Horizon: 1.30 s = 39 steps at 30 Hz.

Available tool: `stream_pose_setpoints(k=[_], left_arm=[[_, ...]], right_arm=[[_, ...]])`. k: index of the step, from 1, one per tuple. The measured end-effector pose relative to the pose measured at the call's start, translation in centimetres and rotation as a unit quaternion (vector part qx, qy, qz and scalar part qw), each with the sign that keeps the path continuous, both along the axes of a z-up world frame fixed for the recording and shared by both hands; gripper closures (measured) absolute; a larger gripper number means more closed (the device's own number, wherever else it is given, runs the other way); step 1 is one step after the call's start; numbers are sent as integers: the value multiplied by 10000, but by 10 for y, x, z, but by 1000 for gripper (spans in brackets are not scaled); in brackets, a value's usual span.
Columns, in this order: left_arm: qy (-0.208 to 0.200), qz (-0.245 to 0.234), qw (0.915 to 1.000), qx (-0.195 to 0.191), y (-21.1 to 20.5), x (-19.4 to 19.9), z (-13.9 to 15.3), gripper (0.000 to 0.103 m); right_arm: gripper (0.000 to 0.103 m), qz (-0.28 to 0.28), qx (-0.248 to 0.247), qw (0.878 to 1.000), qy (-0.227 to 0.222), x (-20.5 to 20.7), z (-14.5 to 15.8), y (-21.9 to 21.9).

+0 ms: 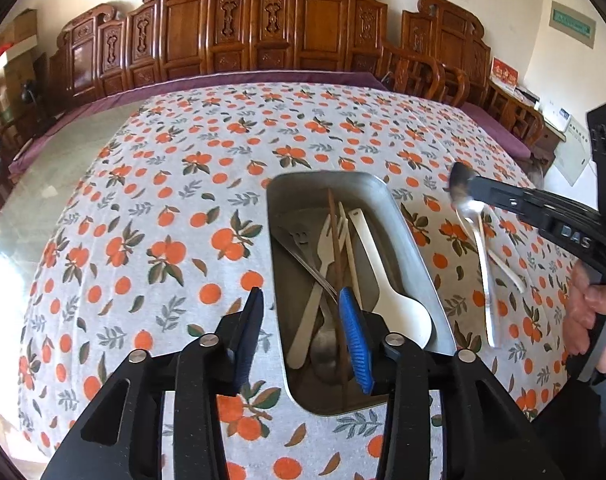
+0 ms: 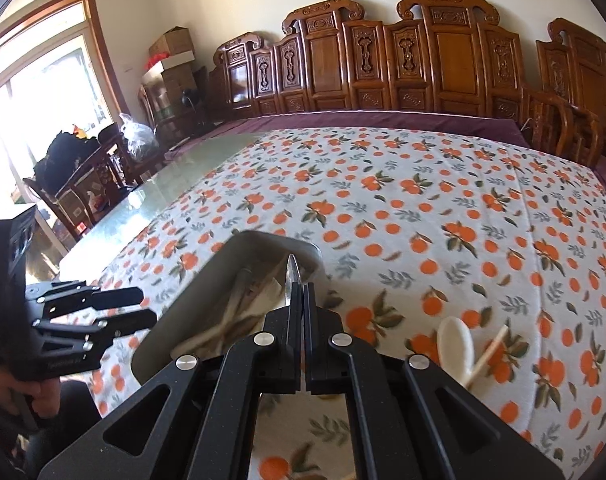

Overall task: Organize utensils
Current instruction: 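Lower the metal spoon into the grey tray and open the right tool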

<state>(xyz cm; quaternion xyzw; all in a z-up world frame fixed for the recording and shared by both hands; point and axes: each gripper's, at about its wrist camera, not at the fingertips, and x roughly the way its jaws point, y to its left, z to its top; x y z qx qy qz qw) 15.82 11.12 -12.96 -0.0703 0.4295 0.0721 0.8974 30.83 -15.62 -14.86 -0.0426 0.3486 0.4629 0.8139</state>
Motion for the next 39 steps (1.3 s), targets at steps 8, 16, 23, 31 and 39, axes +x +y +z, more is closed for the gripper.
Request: stream_pose_setpoints(k=[8,16,23,31,39], left_arm=[[-194,180,9996,101,17,-12,18,41],[-242,309,9990,205,30,-23,28,41],[-212,365,9989,193,37,-27,27,41],[-211,352,9989,209,34,-29,28,41],[-234,306,9990,215,24,-29,31,41]], right_arm=[[101,74,-16,9999,72,-1,-1,54],[101,-17,-221,9990,387,0,-24,97],[101,47,-377,9978,550,-3,-38,112],[98,153,-479,9968,613,-6,-46,114],[98,270,-305,9983,418,-9,-28,86]])
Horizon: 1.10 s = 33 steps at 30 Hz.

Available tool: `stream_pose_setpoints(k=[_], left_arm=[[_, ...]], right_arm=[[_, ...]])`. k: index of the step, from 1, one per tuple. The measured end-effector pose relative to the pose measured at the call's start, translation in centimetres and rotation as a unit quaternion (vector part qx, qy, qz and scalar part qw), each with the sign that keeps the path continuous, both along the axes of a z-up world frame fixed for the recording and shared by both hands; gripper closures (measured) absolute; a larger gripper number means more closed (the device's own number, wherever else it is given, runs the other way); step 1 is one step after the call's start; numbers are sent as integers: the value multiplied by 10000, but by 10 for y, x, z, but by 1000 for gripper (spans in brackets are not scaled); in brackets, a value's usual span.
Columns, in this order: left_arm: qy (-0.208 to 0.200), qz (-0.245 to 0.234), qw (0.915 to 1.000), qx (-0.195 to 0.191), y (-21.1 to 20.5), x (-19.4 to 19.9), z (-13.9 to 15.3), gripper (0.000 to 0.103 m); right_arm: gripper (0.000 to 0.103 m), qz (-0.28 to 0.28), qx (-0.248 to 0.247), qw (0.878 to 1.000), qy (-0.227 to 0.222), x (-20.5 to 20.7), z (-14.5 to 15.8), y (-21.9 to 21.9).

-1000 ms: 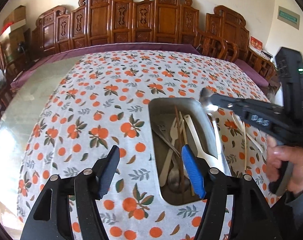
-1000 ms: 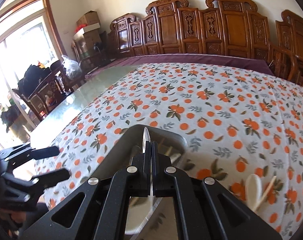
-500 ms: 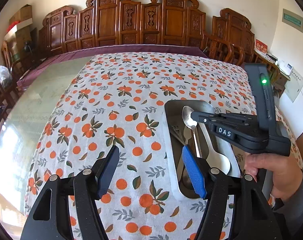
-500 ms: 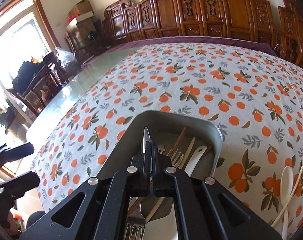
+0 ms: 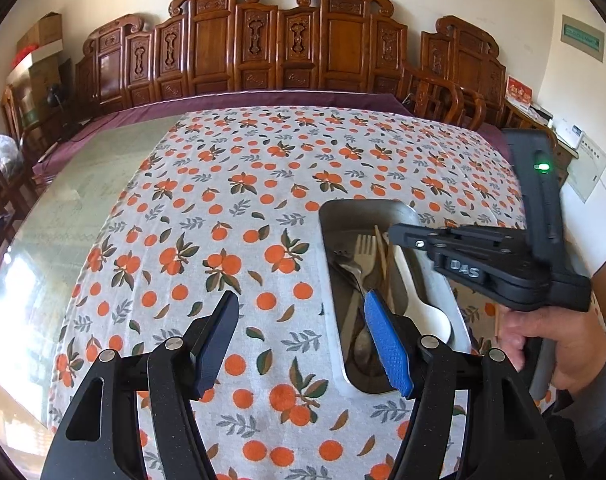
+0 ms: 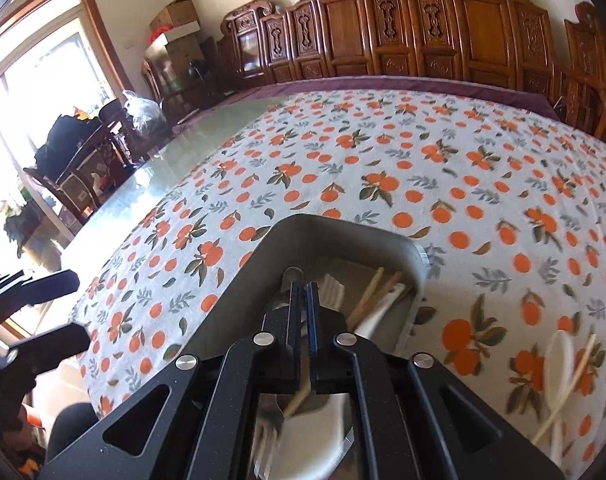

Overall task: Organize utensils
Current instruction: 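Lower the metal spoon into the grey tray and open the right tool, then grasp the wooden chopstick with left tool while right tool approaches the white spoon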

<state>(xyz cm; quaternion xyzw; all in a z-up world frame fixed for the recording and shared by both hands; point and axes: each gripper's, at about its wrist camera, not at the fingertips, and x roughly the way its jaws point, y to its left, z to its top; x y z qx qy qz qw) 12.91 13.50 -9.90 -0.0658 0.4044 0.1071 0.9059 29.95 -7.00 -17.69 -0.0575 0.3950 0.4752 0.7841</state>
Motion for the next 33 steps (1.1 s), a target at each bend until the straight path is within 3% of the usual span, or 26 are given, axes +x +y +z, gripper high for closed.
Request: stream_pose_setpoints(k=[10,17,20,22,33], left_arm=[[-53,-345,9994,-46,-38,12,2,33],[-121,-554,9984,-42,-67,23,4,15],[-84,-628,9980,-37,-79,30,2,14],[-66,-696,9975,-3,-87,33,1,14],[121,-1086,9939,129,-126,64,-13,14]], right_arm=[[98,-277,94,9984,-490,0,32,-99],[98,-693,-76,9944,-796,10,39,-160],[97,-892,-80,9928,-791,18,35,-180],[86,-1002,-108,9917,-800,22,29,-191],[86,-1280,-275,9905,-414,54,-22,-228]])
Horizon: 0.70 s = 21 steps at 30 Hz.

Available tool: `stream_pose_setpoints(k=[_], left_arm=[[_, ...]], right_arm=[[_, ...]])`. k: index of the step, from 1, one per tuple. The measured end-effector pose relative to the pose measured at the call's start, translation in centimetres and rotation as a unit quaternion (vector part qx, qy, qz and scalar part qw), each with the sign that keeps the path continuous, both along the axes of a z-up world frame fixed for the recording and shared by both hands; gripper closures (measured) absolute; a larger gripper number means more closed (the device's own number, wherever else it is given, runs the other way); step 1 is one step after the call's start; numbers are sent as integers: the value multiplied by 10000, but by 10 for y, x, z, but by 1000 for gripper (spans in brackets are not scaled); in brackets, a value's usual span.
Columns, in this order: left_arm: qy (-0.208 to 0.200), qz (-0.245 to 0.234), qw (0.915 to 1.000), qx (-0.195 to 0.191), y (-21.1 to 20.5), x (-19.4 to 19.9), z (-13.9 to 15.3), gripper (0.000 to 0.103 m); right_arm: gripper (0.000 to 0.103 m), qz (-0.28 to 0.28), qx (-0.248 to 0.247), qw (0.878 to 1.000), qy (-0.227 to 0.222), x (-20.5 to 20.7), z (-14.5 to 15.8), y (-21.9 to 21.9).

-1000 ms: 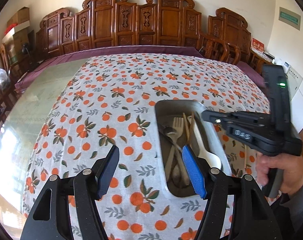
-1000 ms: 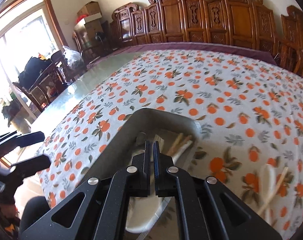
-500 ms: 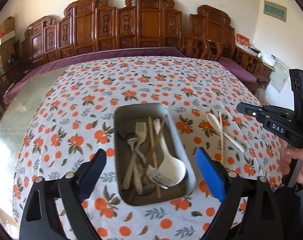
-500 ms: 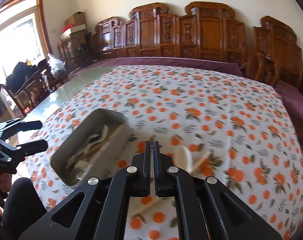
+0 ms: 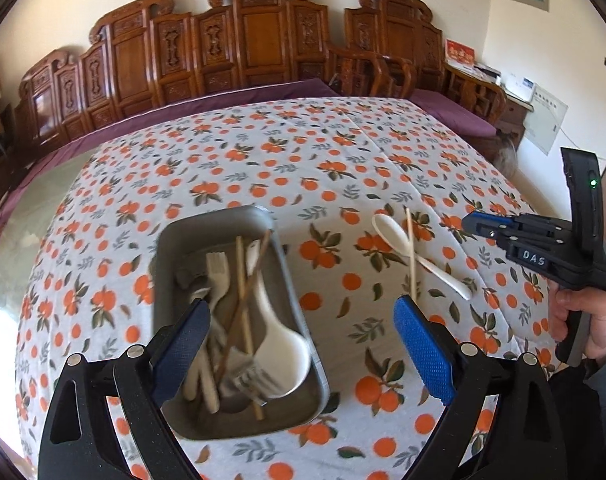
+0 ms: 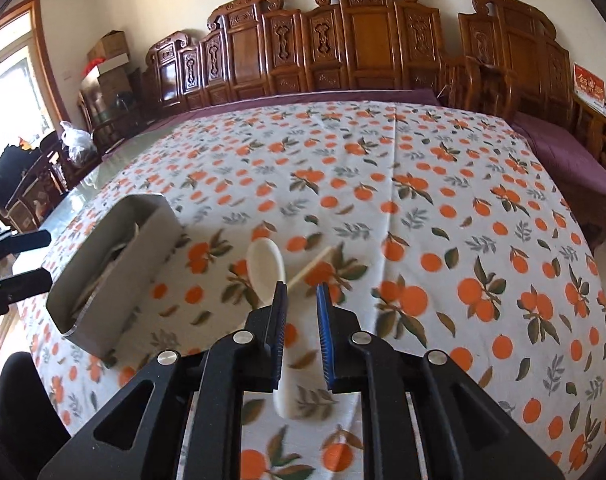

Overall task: Organize utensils
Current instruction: 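Grasp the wooden chopstick with left tool while right tool approaches the white spoon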

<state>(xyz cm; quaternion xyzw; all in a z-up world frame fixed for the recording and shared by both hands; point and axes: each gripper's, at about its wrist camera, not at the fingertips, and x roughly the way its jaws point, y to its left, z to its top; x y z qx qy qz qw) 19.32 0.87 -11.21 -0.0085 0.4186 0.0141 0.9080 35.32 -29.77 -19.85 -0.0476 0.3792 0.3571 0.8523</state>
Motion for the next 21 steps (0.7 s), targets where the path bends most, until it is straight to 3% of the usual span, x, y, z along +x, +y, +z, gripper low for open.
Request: stream_pose_setpoints(k=[5,8,21], left_arm=[[111,-207,9997,-35,-20,18,-9,15],[214,-356,9991,-34,-33,29,-17,23],[601,-766,9951,-169,-77,69,-52,48]], right_arm=[[86,-90,-5,9999,65,8,-6,-8],[79,-133,47,9999,79,12,-7,-13],[78,-234,144,9995,160,22,-9,-22]])
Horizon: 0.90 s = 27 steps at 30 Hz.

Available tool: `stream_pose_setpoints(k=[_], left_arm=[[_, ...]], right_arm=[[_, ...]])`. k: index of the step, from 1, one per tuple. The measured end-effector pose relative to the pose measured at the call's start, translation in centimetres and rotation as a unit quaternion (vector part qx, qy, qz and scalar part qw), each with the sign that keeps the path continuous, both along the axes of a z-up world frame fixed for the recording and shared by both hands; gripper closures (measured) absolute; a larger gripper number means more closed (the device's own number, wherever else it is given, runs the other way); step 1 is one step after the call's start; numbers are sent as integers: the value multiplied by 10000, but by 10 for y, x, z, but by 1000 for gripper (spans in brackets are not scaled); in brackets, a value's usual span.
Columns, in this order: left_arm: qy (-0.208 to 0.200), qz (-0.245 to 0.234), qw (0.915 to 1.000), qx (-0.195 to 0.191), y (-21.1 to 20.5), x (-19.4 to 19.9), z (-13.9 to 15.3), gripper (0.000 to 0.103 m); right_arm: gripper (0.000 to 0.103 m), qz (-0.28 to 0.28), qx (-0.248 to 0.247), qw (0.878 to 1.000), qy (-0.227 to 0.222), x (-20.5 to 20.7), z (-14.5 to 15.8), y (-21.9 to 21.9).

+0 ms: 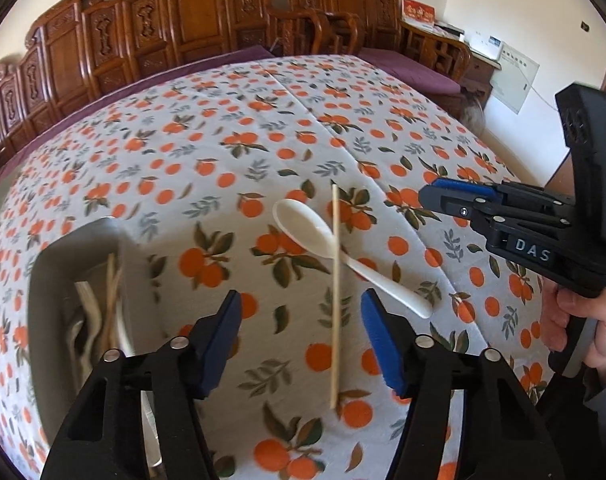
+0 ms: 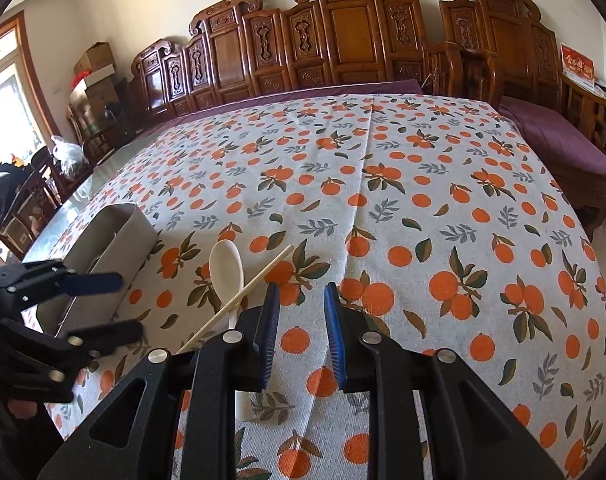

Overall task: Organize utensils
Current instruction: 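Grasp the wooden chopstick with left tool while right tool approaches the white spoon, then grasp the white plastic spoon with the right tool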

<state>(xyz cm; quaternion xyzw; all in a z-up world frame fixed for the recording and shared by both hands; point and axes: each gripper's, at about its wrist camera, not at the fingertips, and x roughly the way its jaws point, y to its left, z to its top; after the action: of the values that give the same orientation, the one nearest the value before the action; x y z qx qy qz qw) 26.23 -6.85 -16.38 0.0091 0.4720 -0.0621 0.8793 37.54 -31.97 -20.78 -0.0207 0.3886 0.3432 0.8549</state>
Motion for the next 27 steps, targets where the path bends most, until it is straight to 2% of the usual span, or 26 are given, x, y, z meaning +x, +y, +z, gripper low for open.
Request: stream_pose_setpoints(k=[5,16,21,27], left_arm=[[172,-68,9998,-56,-10,13,-16,60],[401,-95,9990,-158,-17,29,-38,80],[470,-84,9985,-250,-15,30,-42,98],[376,-110,9988,-277,-13,22,-35,99]], right_arm=[[78,-26,40,10000,18,2,0,-2],[78,-50,87,9999,56,5,0,-3],[78,-45,80,9999,56,4,-1,-3],[78,-17,61,10000,67,4,-1,1]])
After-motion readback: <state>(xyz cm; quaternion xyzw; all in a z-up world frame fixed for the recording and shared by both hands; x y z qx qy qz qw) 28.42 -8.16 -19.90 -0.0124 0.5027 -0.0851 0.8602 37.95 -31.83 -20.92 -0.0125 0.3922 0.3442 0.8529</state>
